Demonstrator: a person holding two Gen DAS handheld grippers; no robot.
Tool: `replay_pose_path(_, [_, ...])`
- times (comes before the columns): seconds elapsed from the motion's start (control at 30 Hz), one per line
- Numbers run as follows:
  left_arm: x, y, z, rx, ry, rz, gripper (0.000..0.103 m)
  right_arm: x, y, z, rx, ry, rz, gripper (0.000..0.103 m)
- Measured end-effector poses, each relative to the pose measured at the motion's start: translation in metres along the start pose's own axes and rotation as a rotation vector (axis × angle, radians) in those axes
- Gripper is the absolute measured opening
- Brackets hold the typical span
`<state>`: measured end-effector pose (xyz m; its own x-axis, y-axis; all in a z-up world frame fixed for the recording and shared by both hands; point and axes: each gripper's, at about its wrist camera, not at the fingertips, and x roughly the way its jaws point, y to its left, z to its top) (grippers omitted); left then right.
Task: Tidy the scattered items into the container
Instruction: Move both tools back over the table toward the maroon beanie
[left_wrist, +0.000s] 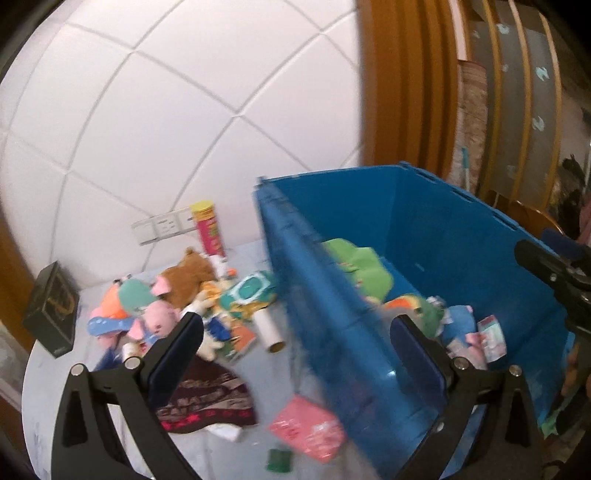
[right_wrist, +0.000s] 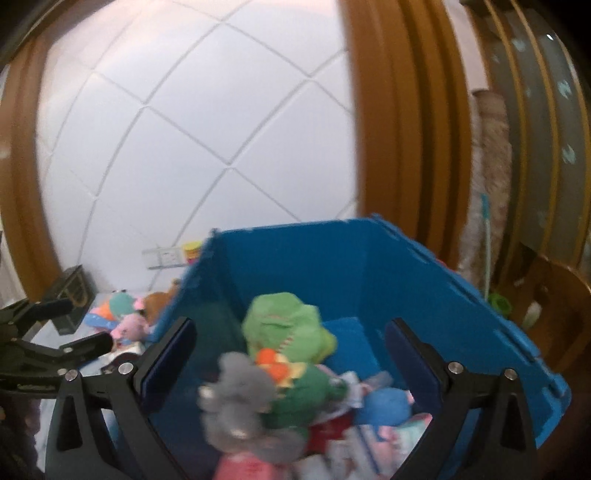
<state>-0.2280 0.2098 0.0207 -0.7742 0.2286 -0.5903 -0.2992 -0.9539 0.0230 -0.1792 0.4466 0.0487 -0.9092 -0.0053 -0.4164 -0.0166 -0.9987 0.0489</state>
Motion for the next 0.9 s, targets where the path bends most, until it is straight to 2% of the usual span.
replay_pose_path(0.3, [-0.012, 0.137, -0.057, -0.031, 0.048, 0.056, 0.103, -0.012, 0.139, -0.005, -0.042, -0.038, 0.041, 0.103])
replay_pose_path(0.37, [-0.009, 0.163, -0.07, -0.043, 0.075, 0.065, 0.103, -0.012, 0.165, -0.011, -0.05, -0.047, 0.058, 0.103])
replay_pose_path(0.47, [0.006, 0.206, -0.099, -0.089, 0.159, 0.084, 0.103, -0.006, 0.209, -0.025, -0.084, -0.034, 0.064, 0.103])
replay_pose_path(0.6, [0.029, 0.249, -0.135, -0.172, 0.261, 0.122, 0.103, 0.027, 0.249, -0.051, -0.129, 0.062, 0.033, 0.103])
replay_pose_path(0.77, [0.059, 0.279, -0.177, -0.259, 0.384, 0.177, 0.103, 0.089, 0.27, -0.097, -0.145, 0.257, 0.145, 0.103])
replay_pose_path(0.9, [0.084, 0.29, -0.207, -0.284, 0.491, 0.217, 0.103, 0.138, 0.258, -0.138, -0.057, 0.424, 0.244, 0.103])
